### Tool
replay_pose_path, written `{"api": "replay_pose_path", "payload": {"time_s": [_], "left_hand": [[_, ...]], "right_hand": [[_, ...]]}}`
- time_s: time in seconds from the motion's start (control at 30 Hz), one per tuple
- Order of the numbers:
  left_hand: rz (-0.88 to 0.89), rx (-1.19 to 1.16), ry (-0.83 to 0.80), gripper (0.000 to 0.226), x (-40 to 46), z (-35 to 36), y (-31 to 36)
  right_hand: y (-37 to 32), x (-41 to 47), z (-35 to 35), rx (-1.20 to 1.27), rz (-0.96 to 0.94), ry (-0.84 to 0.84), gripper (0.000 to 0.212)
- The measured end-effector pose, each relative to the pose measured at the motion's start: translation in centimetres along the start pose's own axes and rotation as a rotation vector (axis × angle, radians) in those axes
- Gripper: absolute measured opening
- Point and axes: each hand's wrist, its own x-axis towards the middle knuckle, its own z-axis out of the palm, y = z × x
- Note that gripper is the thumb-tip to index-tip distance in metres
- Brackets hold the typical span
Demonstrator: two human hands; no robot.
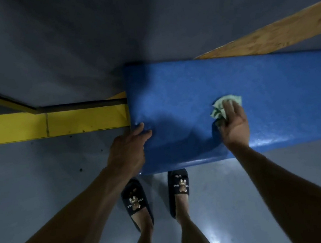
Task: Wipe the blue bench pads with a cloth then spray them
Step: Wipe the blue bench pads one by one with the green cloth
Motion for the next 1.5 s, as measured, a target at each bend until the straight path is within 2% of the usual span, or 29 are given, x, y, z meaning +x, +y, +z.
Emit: {"api": "replay_pose_path", "payload": {"time_s": [0.07,0.1,0.13,0.2,0.3,0.33,0.4,0.5,0.57,0.63,0.67,0.7,0.77,0.83,0.87,0.9,0.93,1.03,1.07,1.17,1.2,1.3,1.37,1.43,1.5], "left_hand": [[-0.005,-0.021,0.006,0.062,0.2,0.0,-0.2],[-0.011,-0.043,0.009,0.062,0.3,-0.1,-0.3],[-0.015,-0.061,0.012,0.061,0.5,-0.2,-0.4],[-0.014,-0.070,0.017,0.058,0.7,-0.6,-0.1],[0.005,-0.087,0.011,0.054,1.1,-1.1,-0.5],[0.000,-0.109,-0.007,0.052,1.2,-1.2,-0.8],[0.005,-0.138,-0.020,0.048,1.6,-1.5,-1.4],[0.011,-0.172,0.050,0.042,2.0,-2.4,-1.8],[0.010,-0.200,0.108,0.041,2.1,-2.8,-1.9],[0.000,-0.212,0.096,0.041,2.2,-2.7,-1.9],[-0.016,-0.218,0.073,0.041,2.3,-2.6,-1.7],[-0.033,-0.220,0.059,0.040,2.5,-2.5,-1.4],[-0.047,-0.216,0.094,0.038,2.7,-2.4,-0.9],[-0.037,-0.195,0.165,0.034,3.0,-2.5,-1.0],[-0.031,-0.183,0.178,0.034,3.0,-2.6,-1.1],[-0.023,-0.169,0.182,0.033,3.1,-2.7,-1.2],[-0.022,-0.154,0.177,0.033,3.3,-2.7,-1.3],[-0.069,-0.104,0.135,0.032,3.7,-2.9,-1.3],[-0.085,-0.098,0.130,0.031,3.7,-2.9,-1.1],[-0.102,-0.119,0.145,0.026,4.0,-2.8,-0.7],[-0.113,-0.114,0.135,0.026,4.1,-2.9,-0.7],[-0.156,-0.106,0.096,0.026,4.2,-3.1,-0.8],[-0.200,-0.103,0.082,0.028,4.3,-3.2,-0.7],[-0.230,-0.095,0.050,0.030,4.5,-3.5,-0.3],[-0.259,-0.092,0.024,0.032,4.5,-3.7,0.0]], "right_hand": [[-4.3,-0.5,2.6,0.071,0.238,0.122,0.067],[-7.1,-1.3,4.1,0.095,0.239,0.154,0.066],[-9.6,-2.2,5.3,0.108,0.133,0.133,0.064],[-12.4,-4.4,6.6,0.057,-0.239,0.011,0.058],[-9.9,-2.4,5.1,-0.174,-0.881,-0.192,0.053],[-8.4,-0.7,4.2,-0.202,-0.945,-0.245,0.053],[-5.2,2.8,1.6,-0.161,-0.759,-0.238,0.050],[-2.3,6.1,-0.1,-0.107,-0.262,-0.073,0.060],[-3.8,6.7,1.0,0.026,0.062,0.047,0.066],[-8.2,6.3,3.4,0.185,0.193,0.154,0.067],[-10.4,5.8,4.6,0.320,0.141,0.154,0.065],[-12.2,5.2,5.5,0.350,-0.016,0.161,0.062],[-14.2,3.6,5.7,0.129,-0.431,-0.014,0.053],[-12.0,5.3,4.9,-0.091,-0.829,-0.205,0.052],[-10.2,7.2,4.2,-0.157,-0.938,-0.273,0.054],[-8.5,9.2,3.4,-0.168,-0.979,-0.268,0.054],[-6.7,11.1,2.2,-0.155,-0.884,-0.229,0.053],[-2.6,14.7,-0.7,-0.152,-0.366,-0.088,0.058],[-2.4,15.1,-1.0,-0.143,-0.246,-0.036,0.059],[-6.2,14.2,1.0,-0.016,-0.043,0.075,0.053],[-8.5,13.5,1.9,0.022,-0.050,0.070,0.052],[-14.9,10.4,4.4,0.039,-0.351,0.015,0.057],[-16.6,9.6,4.7,-0.014,-0.531,-0.159,0.061],[-14.8,11.2,4.1,-0.095,-0.700,-0.250,0.060],[-10.5,13.3,2.9,-0.164,-0.792,-0.239,0.062]]}}
